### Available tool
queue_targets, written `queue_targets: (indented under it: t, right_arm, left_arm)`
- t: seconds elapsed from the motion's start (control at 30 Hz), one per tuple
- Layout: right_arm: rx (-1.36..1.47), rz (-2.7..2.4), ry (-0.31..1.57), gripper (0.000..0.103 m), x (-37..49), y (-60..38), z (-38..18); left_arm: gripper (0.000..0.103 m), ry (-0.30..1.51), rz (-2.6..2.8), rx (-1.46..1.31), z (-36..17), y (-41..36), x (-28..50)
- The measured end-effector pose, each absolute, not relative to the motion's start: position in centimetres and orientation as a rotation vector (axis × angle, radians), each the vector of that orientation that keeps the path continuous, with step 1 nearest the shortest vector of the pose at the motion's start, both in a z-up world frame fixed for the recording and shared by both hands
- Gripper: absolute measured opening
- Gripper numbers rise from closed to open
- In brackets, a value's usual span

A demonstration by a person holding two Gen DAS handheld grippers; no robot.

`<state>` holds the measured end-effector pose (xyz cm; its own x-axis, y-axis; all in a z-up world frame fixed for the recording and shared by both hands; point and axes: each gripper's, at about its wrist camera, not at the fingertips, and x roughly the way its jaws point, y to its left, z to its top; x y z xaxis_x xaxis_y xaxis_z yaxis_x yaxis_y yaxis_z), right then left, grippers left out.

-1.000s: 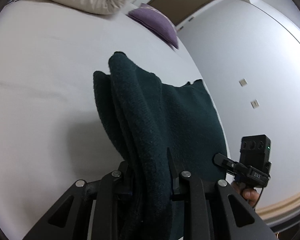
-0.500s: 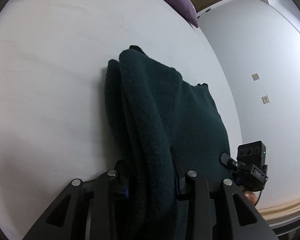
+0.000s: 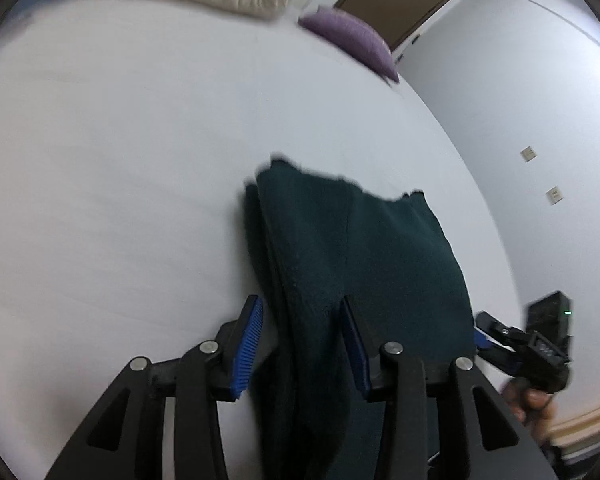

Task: Fold small clothes
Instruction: 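Open both tools and pull them back from the folded sweater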

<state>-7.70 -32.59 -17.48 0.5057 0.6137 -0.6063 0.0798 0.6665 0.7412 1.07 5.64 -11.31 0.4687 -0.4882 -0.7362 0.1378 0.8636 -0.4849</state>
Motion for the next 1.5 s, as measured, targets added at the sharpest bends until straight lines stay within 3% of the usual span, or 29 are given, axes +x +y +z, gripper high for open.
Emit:
queue_targets:
  t: [0.07, 0.17, 0.33, 0.4, 0.57, 0.63, 0.77, 1.1, 1.3, 1.5]
  right_arm:
    - [0.772, 0.292, 0.985, 0.049, -9.3, -33.4, -16.6]
    - [0.654, 0.174, 0.955, 0.049, -11.6, -33.5, -14.5]
    - [0.404, 0.093, 0.821, 0.049, -15.9, -30.8, -9.1]
    - [0.319, 0.075, 0.749, 0.051, -17.8, -29.5, -6.7]
    - [0.194, 0.020, 0.527, 0.092, -21.4, -27.1, -0.5]
    - [0.164, -0.009, 0.448, 0.099, -22.7, -26.5, 1.4]
    - [0.111, -0.046, 0.312, 0.103, -25.3, -26.0, 5.1]
    - [0.070, -0.078, 0.147, 0.103, -30.6, -25.6, 12.7]
    - [0.063, -0.093, 0.209, 0.103, -31.5, -24.6, 13.7]
    - [0.105, -0.097, 0.487, 0.103, -28.5, -24.8, 9.4]
  left_arm:
    - [0.046, 0.943, -0.352, -0.322, -9.2, 5.6, -0.5]
    - [0.060, 0.805, -0.288, -0.204, -5.8, 4.6, -3.6]
    - [0.103, 0.533, -0.197, -0.070, -0.9, 2.5, -9.5]
    - [0.103, 0.419, -0.166, -0.039, 0.9, 1.7, -11.8]
    - [0.103, 0.256, -0.052, 0.061, 4.3, 1.4, -15.8]
    - [0.103, 0.175, -0.017, 0.080, 5.6, 1.8, -17.5]
    - [0.103, 0.098, -0.050, 0.088, 8.4, 2.1, -19.1]
    - [0.103, 0.193, -0.027, 0.145, 10.9, 1.2, -18.9]
    - [0.103, 0.469, -0.009, 0.107, 7.1, 0.7, -15.9]
    - [0.103, 0.662, -0.029, 0.088, 1.6, 0.7, -13.8]
